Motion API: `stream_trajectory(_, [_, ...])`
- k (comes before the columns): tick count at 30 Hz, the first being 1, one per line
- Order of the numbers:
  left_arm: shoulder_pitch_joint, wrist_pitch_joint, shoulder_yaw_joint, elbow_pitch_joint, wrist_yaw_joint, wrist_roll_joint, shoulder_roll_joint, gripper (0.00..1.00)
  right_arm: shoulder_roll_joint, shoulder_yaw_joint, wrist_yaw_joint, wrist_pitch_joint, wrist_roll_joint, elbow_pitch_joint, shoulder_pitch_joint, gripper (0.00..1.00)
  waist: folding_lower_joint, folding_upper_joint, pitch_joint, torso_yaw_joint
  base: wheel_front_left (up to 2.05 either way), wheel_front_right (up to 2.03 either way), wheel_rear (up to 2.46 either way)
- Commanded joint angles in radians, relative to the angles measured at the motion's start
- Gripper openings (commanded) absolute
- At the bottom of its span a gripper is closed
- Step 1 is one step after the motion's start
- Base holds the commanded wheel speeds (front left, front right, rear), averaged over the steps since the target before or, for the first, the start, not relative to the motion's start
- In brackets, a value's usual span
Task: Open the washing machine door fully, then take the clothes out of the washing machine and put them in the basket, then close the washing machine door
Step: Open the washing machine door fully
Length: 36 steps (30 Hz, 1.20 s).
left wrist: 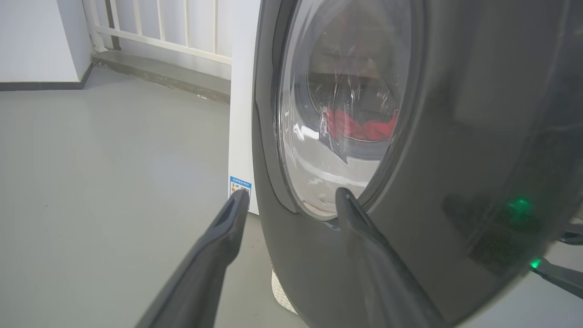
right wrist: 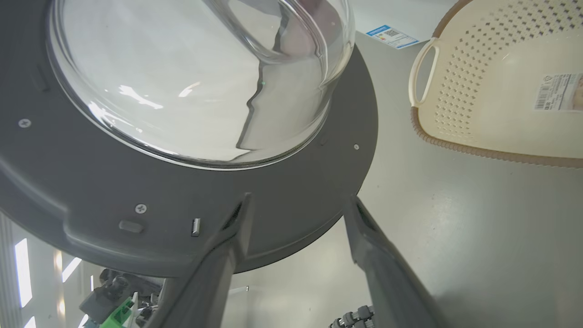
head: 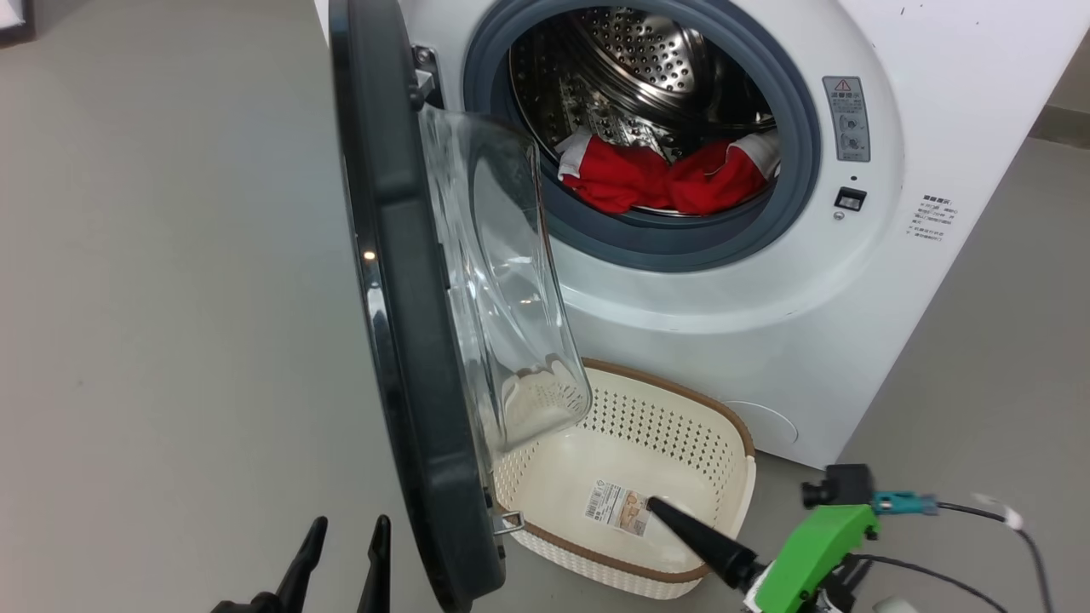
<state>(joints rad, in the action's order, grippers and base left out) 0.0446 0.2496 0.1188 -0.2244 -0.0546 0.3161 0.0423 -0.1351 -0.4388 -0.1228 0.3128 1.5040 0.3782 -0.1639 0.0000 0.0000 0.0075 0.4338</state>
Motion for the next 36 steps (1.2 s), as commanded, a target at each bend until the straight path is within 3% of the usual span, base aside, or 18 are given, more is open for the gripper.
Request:
stream_trajectory(1, [-0.008,0.012,-0.034,0.023,-0.002,-0.002,0.008,1.0,-0.02,-0.023,-0.008,-0.077,-0.055,-0.013,-0.008,1.0,0.0,0.0,0.003,-0.003,0.0,0.0,0.0])
stream_trajectory(16, [-0.016,0.012,-0.038,0.023,0.003,0.007,0.008,1.0,-0.142,-0.227,-0.008,-0.437,-0.205,0.068,-0.033,1.0,0.0,0.0,0.017,-0.017,0.0,0.0,0.0])
stream_trajectory(21, [-0.015,0.012,-0.037,0.024,0.007,0.008,0.008,1.0,-0.171,-0.288,-0.008,-0.525,-0.205,0.099,-0.052,1.0,0.0,0.0,0.018,-0.018,0.0,0.0,0.0])
stream_trajectory(26, [-0.016,0.012,-0.041,0.027,0.009,0.008,0.008,1.0,-0.202,-0.338,-0.008,-0.571,-0.295,0.138,-0.081,1.0,0.0,0.0,0.022,-0.021,0.0,0.0,0.0])
stream_trajectory(36, [-0.018,0.012,-0.046,0.036,0.013,0.007,0.008,1.0,-0.149,-0.041,-0.008,-0.574,-0.755,0.071,-0.016,1.0,0.0,0.0,0.029,-0.027,0.0,0.0,0.0])
